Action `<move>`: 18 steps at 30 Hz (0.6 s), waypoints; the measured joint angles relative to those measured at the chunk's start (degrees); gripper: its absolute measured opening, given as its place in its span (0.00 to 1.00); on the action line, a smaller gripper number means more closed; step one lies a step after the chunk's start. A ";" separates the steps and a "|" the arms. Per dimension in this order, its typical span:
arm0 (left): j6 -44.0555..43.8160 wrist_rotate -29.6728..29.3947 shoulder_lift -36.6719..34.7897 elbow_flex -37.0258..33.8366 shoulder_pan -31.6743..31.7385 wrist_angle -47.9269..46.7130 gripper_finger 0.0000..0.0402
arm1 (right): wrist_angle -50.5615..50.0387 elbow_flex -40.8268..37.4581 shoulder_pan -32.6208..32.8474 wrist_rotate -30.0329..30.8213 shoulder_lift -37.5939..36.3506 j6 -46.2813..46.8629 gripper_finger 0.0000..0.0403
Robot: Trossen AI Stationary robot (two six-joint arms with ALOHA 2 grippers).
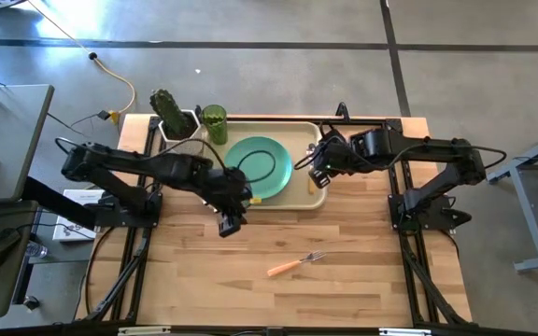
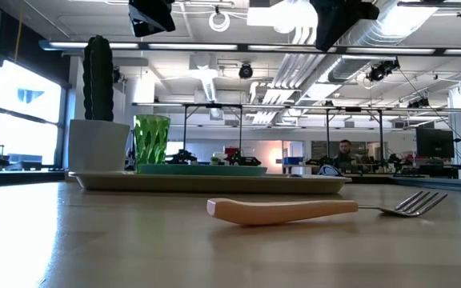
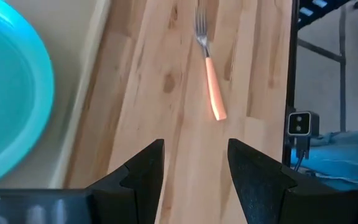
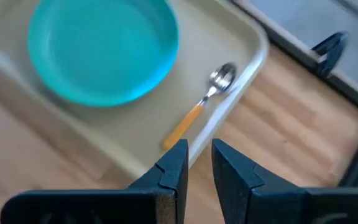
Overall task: Pick and place plate/cup/fork/spoon on tray
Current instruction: Put the light pink fork on the white serving tray
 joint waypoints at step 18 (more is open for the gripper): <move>4.39 -0.10 1.63 0.91 -2.09 0.58 0.41 | 1.85 0.00 12.67 -13.99 0.07 22.63 0.15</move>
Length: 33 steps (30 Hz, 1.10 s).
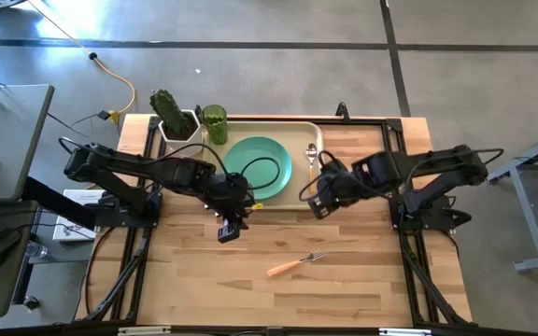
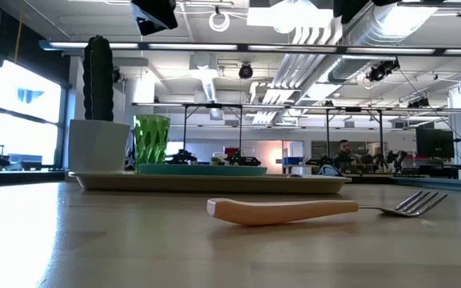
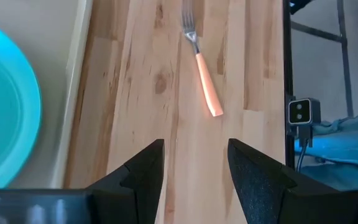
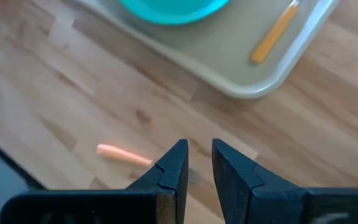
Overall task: Pick and place plate/cup/fork/spoon on tray
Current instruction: Put the light pink fork on the white serving tray
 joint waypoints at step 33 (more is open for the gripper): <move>7.91 0.11 -1.45 4.23 1.33 -4.49 0.41 | 17.20 0.00 13.77 -3.19 16.78 -16.59 0.32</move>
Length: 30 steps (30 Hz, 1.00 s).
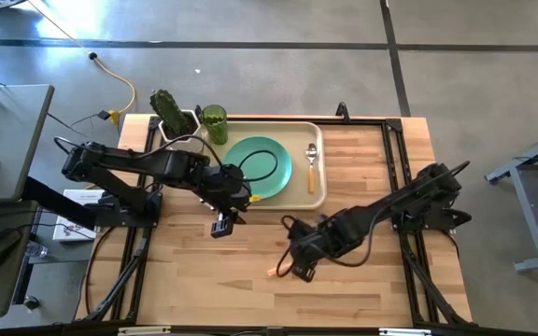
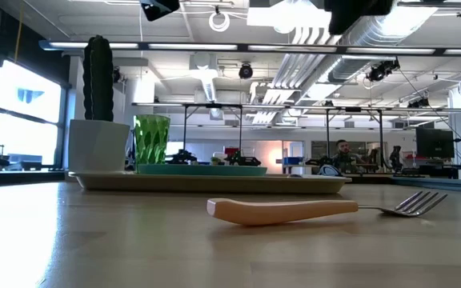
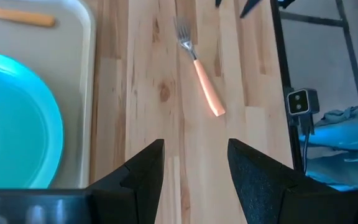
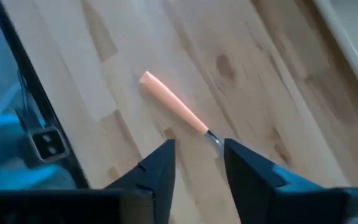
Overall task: Pick and place plate/cup/fork/spoon on tray
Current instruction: Put the light pink fork on the white serving tray
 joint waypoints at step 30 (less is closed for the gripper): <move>-1.44 -0.20 -0.41 -0.04 0.00 0.23 0.41 | 8.17 -0.04 -0.14 -4.48 18.75 -35.71 0.36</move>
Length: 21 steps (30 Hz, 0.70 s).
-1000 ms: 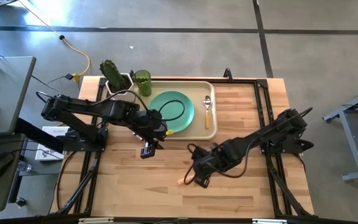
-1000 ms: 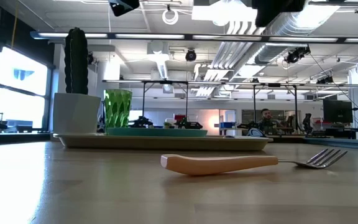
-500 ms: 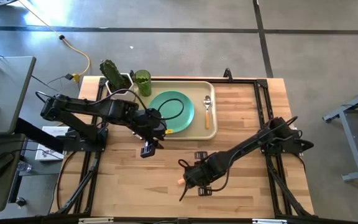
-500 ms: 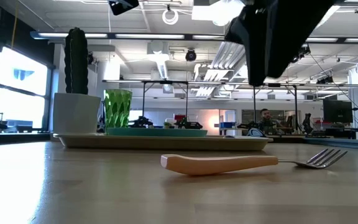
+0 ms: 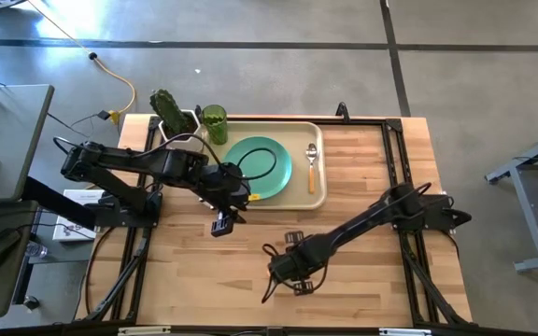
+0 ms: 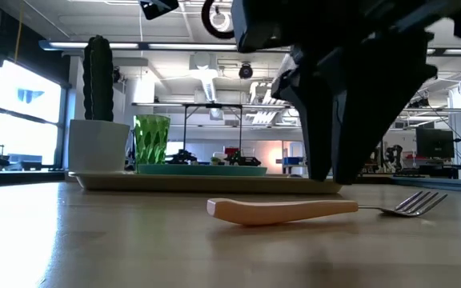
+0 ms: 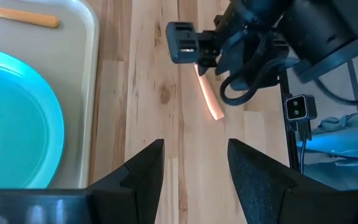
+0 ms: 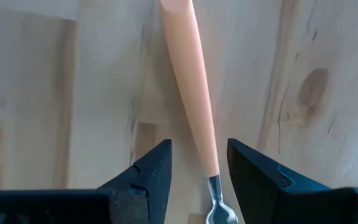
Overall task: Pick and place plate/cup/fork/spoon on tray
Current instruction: Put the light pink fork on the white serving tray
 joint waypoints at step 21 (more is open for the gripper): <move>1.05 -0.02 0.00 0.00 0.00 0.00 0.41 | -0.25 0.22 -1.91 -4.50 4.49 1.60 0.14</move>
